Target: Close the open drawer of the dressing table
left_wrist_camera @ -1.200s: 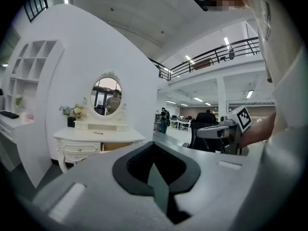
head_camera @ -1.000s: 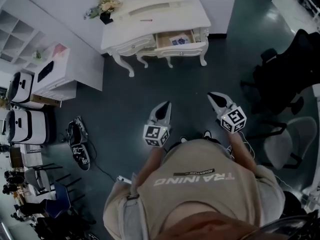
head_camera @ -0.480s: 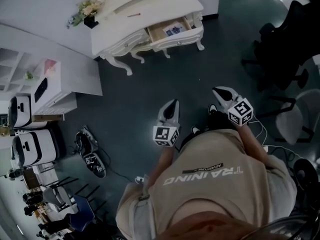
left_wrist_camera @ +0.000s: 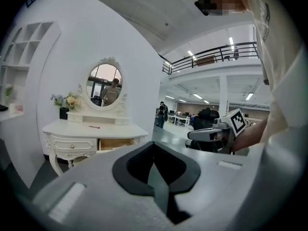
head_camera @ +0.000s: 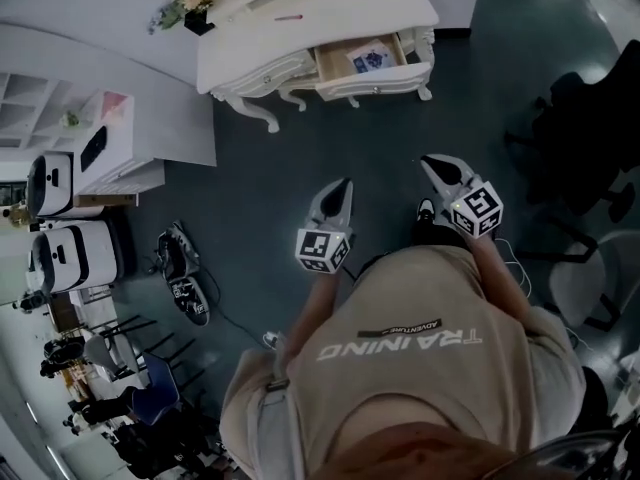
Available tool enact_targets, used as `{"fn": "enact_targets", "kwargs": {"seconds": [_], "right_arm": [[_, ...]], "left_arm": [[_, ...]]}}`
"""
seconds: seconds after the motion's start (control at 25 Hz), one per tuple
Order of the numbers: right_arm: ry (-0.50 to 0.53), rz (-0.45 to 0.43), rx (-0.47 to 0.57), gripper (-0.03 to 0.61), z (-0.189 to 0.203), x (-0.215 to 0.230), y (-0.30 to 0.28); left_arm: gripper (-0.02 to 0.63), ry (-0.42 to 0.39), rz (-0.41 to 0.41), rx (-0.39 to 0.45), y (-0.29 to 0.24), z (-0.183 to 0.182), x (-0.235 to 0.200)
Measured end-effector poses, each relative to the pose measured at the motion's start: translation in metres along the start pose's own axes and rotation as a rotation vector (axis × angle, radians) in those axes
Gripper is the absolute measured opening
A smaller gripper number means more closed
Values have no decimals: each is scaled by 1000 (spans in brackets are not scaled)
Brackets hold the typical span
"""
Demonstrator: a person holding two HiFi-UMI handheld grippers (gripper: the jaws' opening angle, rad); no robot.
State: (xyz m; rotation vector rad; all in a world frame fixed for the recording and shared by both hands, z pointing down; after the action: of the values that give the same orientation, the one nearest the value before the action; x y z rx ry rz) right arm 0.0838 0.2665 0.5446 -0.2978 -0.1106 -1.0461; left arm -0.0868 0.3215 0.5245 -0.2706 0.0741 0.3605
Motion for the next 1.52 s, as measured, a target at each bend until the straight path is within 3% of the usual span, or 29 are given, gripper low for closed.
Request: {"fn": "enact_targets", "kwargs": {"seconds": [0.16,0.32,0.6,0.88,1.12,1.24,1.4,1.52], "right_arm": [[0,-21,-5,5,-9,53,-5],[-22,3,-21,5,-6,111,-14],[-35,-36,-56,5,-10,168,-52],[-29,-41,-82,5,-16,182,-114],[-47,-10,-110,5,-42,175,-164],[-46,20,-101,5,-62,185,-204],[-67,89,-15,5,-88,199,-241],[-69,128,-50,5,-83,208,-246]], "left_arm": [[1,-6,-16,-30,-50,-12,4],[2,-62,-23,-72,-105,-5,10],[2,33,-37,-79,-161,-13,-3],[1,85,-58,-85,-191,-4,-66],[2,57,6,-61,-210,-23,-127],[2,57,29,-53,-227,-33,-167],[2,61,35,-67,-241,-22,-216],[2,86,40,-94,-253,-13,-237]]}}
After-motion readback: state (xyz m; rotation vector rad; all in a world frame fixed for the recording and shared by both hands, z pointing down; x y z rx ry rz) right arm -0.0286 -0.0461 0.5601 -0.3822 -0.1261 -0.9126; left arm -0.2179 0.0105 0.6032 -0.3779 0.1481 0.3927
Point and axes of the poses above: the fingertips, and each gripper's own axes: y backward along the fingers, x to its right, z out of its underside, the point moved 1 cm from there along y, backward along the fingers, and after that the axes turned 4 degrees about -z, right-handed, at the moved point
